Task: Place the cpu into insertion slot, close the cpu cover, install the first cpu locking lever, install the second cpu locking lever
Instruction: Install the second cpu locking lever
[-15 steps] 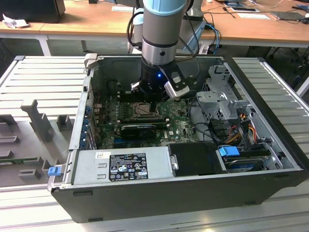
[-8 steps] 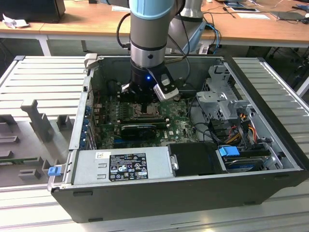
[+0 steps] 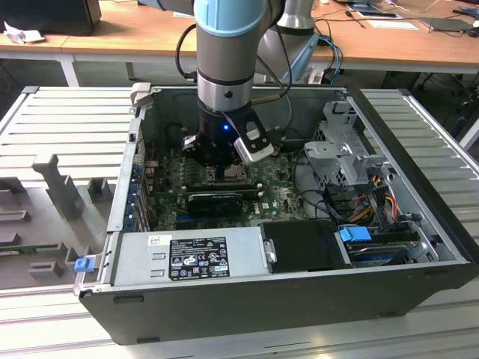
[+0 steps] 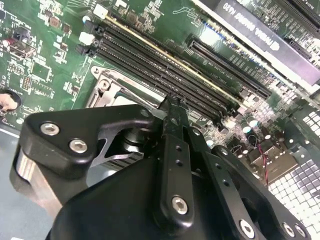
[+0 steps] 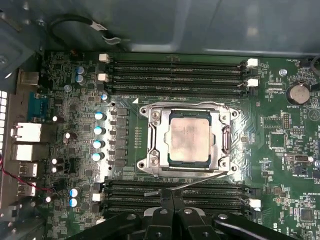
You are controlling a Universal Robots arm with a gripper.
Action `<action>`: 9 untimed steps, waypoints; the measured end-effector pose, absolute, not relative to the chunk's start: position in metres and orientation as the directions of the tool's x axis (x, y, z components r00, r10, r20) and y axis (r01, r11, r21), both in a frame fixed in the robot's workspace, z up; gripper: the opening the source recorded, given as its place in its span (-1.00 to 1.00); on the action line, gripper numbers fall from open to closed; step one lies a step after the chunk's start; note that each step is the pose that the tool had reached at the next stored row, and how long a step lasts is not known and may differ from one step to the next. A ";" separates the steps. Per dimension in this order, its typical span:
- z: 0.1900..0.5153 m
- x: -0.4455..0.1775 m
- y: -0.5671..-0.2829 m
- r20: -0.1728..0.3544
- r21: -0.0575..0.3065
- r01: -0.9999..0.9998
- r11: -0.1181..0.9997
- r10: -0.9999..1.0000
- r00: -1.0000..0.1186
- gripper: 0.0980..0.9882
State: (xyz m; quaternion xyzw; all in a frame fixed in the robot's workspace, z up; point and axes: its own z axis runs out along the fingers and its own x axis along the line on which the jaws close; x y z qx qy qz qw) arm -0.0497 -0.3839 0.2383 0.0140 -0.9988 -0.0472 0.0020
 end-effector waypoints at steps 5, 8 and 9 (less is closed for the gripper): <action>0.238 -0.050 -0.385 0.003 0.094 -0.028 0.995 -0.028 -1.000 -0.98; 0.238 -0.050 -0.385 0.003 0.094 -0.028 0.995 -0.028 -1.000 -0.98; 0.237 -0.050 -0.385 0.003 0.095 -0.028 0.995 -0.028 -1.000 -0.98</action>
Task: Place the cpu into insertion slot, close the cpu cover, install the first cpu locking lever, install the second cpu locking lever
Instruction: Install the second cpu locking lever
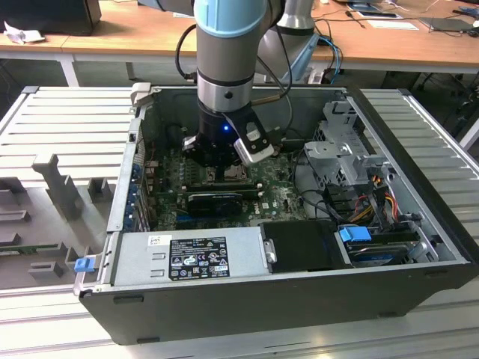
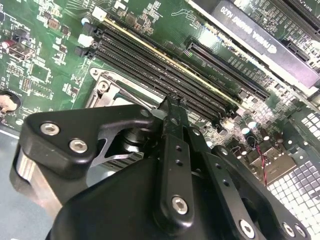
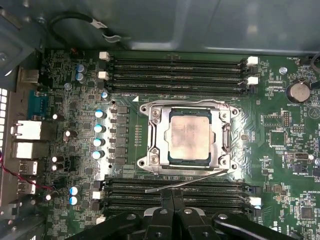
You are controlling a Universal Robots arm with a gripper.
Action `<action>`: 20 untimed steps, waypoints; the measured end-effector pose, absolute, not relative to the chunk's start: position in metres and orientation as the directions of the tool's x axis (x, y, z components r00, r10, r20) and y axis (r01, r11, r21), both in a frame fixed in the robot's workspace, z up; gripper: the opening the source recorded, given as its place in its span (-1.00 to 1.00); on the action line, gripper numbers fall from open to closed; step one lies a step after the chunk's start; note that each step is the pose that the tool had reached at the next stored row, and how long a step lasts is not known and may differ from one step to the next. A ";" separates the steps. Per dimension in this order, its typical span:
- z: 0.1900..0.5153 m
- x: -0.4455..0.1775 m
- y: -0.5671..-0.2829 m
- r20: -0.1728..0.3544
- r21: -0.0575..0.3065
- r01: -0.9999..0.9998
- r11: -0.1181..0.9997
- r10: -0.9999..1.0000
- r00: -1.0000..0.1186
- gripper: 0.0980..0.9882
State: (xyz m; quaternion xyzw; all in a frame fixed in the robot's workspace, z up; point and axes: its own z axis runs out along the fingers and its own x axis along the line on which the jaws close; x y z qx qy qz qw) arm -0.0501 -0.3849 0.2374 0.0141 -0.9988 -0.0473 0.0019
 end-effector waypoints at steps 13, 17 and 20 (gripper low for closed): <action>0.238 -0.052 -0.385 0.002 0.103 -0.028 0.994 -0.028 -1.000 -0.98; 0.248 -0.052 -0.385 0.002 0.103 -0.028 0.994 -0.028 -1.000 -0.98; 0.253 -0.052 -0.385 0.002 0.103 -0.028 0.994 -0.028 -1.000 -0.98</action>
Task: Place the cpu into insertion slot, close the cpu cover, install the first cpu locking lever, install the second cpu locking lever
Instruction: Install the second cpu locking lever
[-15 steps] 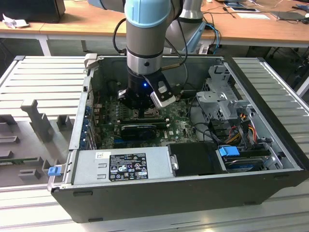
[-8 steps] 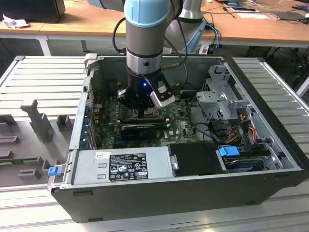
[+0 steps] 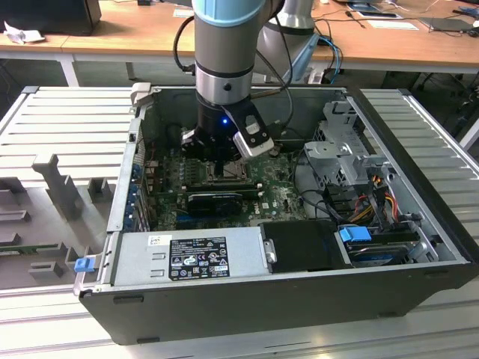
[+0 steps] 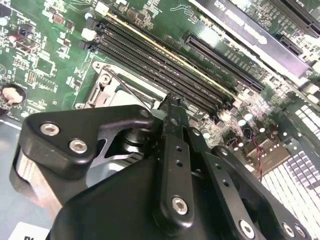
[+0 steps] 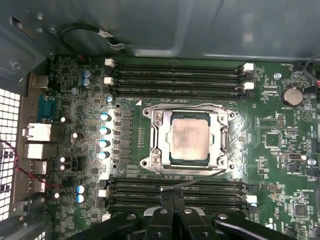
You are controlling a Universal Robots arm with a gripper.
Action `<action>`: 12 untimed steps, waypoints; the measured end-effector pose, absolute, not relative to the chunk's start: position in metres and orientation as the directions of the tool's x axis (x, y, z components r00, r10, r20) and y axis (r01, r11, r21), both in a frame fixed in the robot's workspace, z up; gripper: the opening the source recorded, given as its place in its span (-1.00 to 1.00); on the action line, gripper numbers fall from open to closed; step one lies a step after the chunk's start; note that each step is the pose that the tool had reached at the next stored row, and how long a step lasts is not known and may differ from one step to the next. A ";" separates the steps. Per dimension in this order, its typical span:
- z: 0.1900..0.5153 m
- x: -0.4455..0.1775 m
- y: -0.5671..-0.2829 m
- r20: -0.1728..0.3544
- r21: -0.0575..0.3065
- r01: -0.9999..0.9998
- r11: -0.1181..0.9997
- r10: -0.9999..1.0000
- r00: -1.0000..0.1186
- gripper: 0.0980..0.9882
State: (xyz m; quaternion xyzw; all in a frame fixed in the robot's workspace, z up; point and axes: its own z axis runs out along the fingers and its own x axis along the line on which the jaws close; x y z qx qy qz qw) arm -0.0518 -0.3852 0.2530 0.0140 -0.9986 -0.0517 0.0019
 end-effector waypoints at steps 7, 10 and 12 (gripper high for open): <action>0.267 -0.052 -0.385 0.002 0.104 -0.028 0.994 -0.028 -1.000 -0.98; 0.266 -0.036 -0.385 0.017 0.120 -0.026 0.992 -0.028 -0.999 -0.98; 0.264 -0.035 -0.385 0.023 0.134 -0.025 0.991 -0.029 -0.999 -0.98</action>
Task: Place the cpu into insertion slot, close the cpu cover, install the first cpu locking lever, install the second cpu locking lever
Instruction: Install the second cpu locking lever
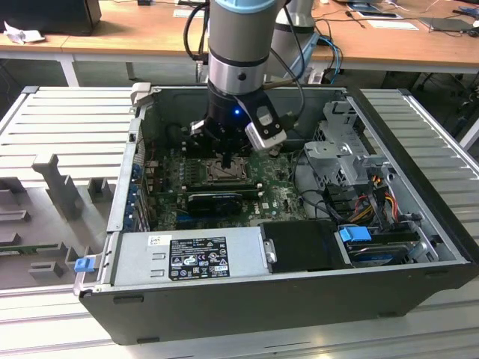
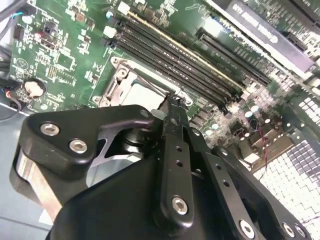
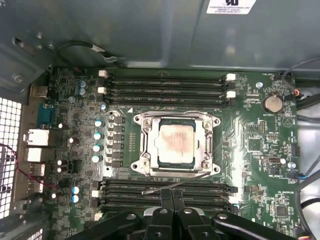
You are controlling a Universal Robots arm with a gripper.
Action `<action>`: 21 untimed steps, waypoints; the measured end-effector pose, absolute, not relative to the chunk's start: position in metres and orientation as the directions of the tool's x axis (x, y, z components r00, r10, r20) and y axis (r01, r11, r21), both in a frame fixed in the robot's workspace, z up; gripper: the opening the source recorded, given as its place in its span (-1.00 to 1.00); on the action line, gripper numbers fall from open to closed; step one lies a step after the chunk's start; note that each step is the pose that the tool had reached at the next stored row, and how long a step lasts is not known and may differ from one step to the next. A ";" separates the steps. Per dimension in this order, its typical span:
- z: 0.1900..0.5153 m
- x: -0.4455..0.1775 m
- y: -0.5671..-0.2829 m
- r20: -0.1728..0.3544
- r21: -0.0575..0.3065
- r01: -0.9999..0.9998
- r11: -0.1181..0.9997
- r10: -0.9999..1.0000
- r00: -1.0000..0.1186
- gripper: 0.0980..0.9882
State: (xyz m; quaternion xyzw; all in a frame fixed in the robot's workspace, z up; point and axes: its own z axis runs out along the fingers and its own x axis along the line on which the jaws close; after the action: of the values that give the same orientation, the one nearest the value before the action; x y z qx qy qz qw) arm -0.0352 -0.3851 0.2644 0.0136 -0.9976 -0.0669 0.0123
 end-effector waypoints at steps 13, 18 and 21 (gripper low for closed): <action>0.240 -0.049 -0.385 0.026 0.140 -0.034 0.990 -0.038 -0.999 -0.98; 0.237 -0.049 -0.385 0.026 0.140 -0.034 0.990 -0.038 -0.999 -0.98; 0.233 -0.050 -0.385 0.026 0.140 -0.034 0.990 -0.038 -0.999 -0.98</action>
State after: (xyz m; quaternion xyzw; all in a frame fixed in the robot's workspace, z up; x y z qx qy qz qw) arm -0.0498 -0.3854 0.2328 0.0180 -0.9973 -0.0700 0.0141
